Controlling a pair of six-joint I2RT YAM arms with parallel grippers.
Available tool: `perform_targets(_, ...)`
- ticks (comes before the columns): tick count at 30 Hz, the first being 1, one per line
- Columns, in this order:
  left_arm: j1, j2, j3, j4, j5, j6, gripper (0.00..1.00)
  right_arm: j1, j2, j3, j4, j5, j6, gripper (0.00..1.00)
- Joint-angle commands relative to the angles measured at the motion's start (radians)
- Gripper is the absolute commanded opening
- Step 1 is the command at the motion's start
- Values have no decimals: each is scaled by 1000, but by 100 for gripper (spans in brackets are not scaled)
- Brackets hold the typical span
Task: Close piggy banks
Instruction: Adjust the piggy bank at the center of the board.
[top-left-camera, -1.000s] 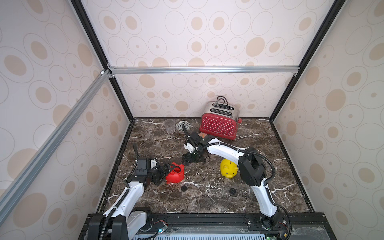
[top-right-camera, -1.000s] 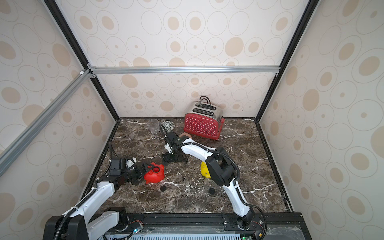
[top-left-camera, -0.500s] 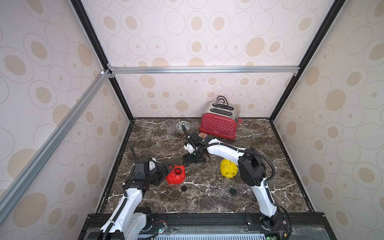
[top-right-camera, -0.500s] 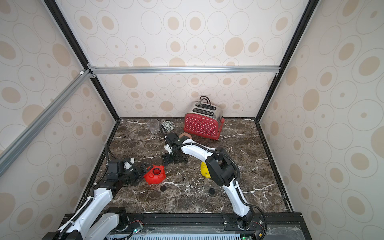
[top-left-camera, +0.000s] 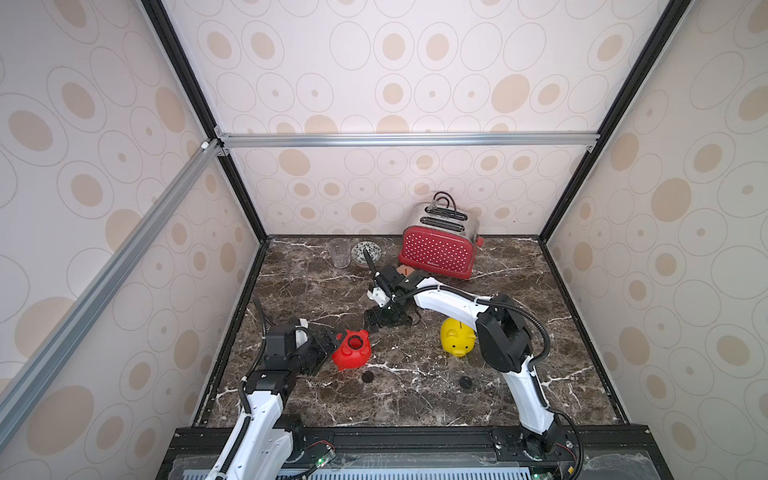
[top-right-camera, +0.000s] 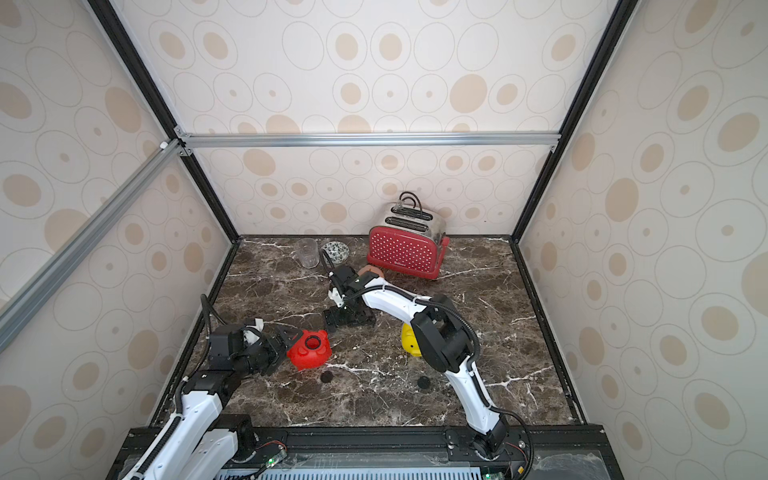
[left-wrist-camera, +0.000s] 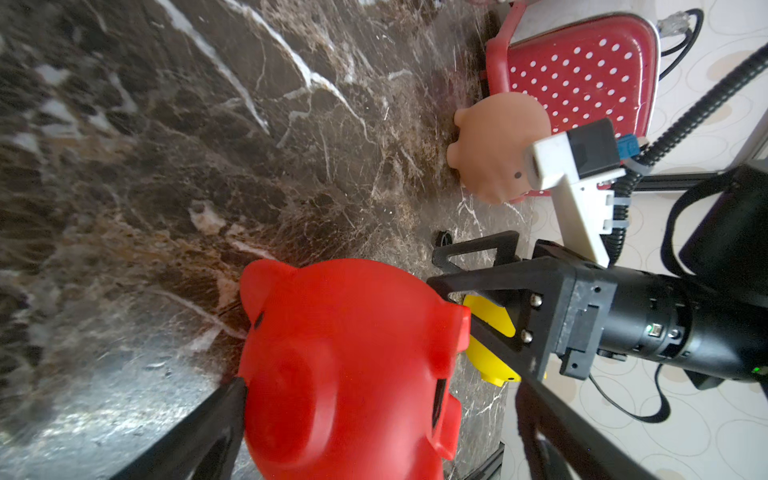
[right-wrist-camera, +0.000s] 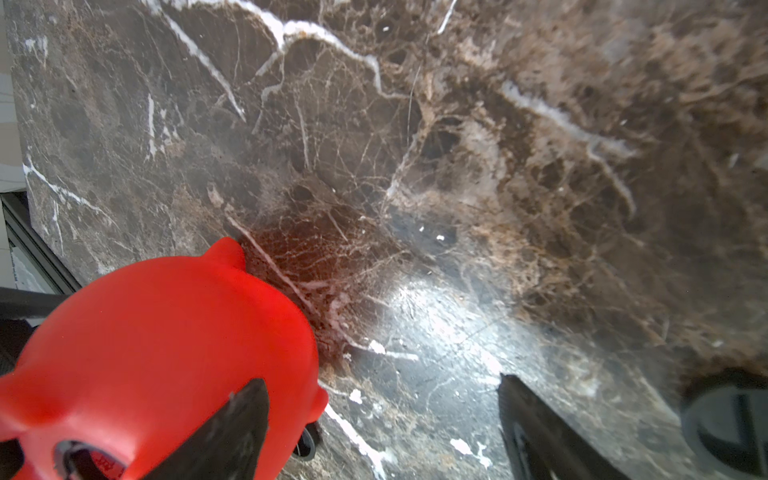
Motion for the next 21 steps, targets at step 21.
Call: perform_targets(21,-3,-81,-41,-48,80,-54,99,7,-20,25,-21,-13,0,89)
